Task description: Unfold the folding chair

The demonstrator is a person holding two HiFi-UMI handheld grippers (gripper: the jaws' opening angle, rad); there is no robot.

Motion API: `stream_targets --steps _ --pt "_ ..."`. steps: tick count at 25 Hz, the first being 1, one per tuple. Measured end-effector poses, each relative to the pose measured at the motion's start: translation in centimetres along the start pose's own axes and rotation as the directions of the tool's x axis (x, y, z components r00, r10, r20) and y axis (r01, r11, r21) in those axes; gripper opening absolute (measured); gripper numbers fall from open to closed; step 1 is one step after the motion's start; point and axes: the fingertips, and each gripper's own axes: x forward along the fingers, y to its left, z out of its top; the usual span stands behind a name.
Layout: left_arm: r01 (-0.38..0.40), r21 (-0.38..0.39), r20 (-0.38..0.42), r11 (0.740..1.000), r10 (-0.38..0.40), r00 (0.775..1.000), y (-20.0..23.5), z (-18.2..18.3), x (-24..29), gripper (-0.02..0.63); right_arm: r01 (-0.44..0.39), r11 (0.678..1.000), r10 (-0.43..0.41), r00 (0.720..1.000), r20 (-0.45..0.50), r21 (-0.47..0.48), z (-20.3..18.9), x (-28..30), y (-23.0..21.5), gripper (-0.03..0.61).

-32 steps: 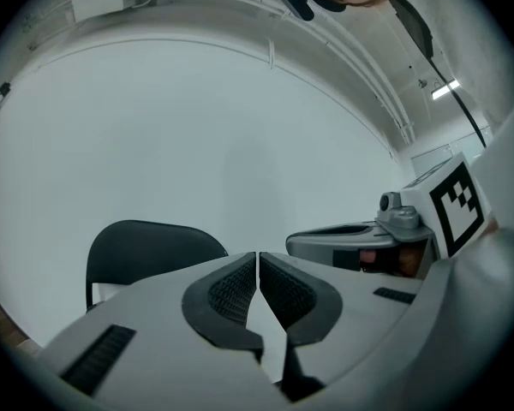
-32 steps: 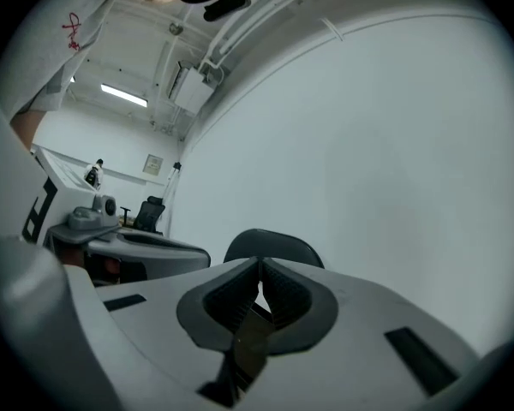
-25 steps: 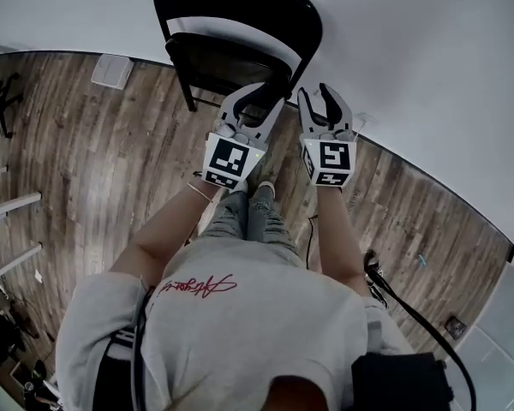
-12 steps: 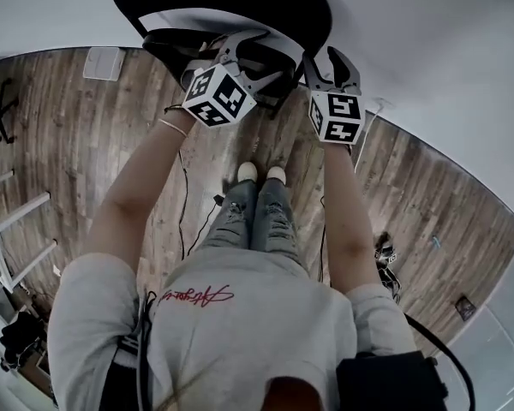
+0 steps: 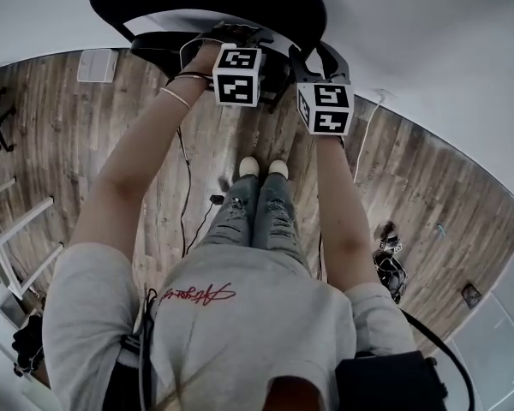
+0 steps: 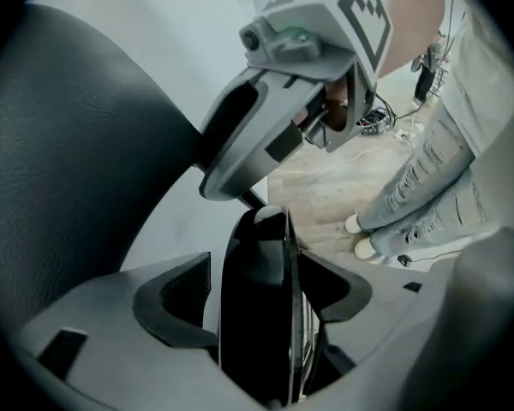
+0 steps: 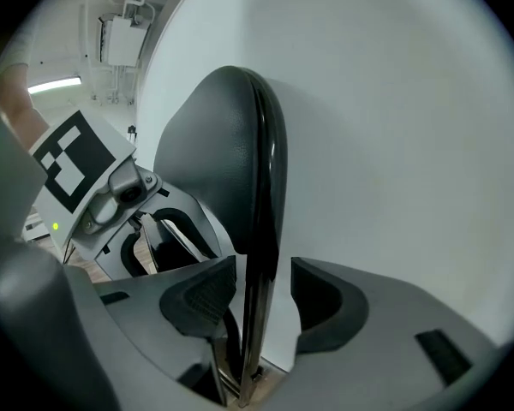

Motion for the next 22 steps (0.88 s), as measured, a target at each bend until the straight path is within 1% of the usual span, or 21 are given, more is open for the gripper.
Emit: stream_targets --steps 2,5,6,7,9,10,12,16,22 --pt "0.007 0.038 -0.031 0.999 -0.006 1.000 0.0 -0.4 0.9 0.327 0.016 1.000 -0.016 1.000 -0.024 -0.015 -0.4 0.6 0.0 0.187" --pt "0.033 0.024 -0.054 0.999 -0.031 0.998 -0.3 -1.0 2.1 0.322 0.032 0.999 -0.033 0.999 -0.034 -0.030 -0.6 1.3 0.0 0.186" --pt "0.028 0.023 -0.065 0.999 -0.026 0.998 -0.3 -1.2 2.4 0.310 0.036 0.999 -0.037 0.999 -0.029 -0.034 -0.5 1.5 0.0 0.185" --pt "0.010 0.027 -0.076 1.000 -0.008 0.997 -0.1 -1.3 2.5 0.272 0.040 0.998 -0.041 0.999 -0.026 -0.038 -0.4 1.7 0.0 0.176" --pt "-0.043 0.035 -0.085 0.998 0.046 0.995 0.3 -1.4 2.6 0.204 0.037 0.999 -0.038 0.999 -0.023 -0.037 -0.2 2.0 0.0 0.117" --pt "-0.069 0.040 -0.085 0.997 0.072 0.994 0.5 -1.4 2.5 0.185 0.032 0.999 -0.033 0.999 -0.021 -0.032 -0.1 2.1 0.1 0.098" --pt "-0.101 0.045 -0.084 0.994 0.104 0.991 0.7 -1.3 2.5 0.152 0.030 0.999 -0.030 0.999 -0.016 -0.021 -0.1 2.1 0.1 0.092" --pt "-0.120 0.047 -0.084 0.992 0.124 0.989 0.4 -1.1 2.3 0.140 0.057 0.998 -0.058 0.998 -0.007 -0.018 -0.1 2.2 -0.2 0.091" --pt "-0.183 0.068 -0.077 0.981 0.188 0.979 -1.7 -0.7 1.4 0.135 0.097 0.995 -0.097 0.995 0.011 -0.004 -0.4 1.8 -0.2 0.091"
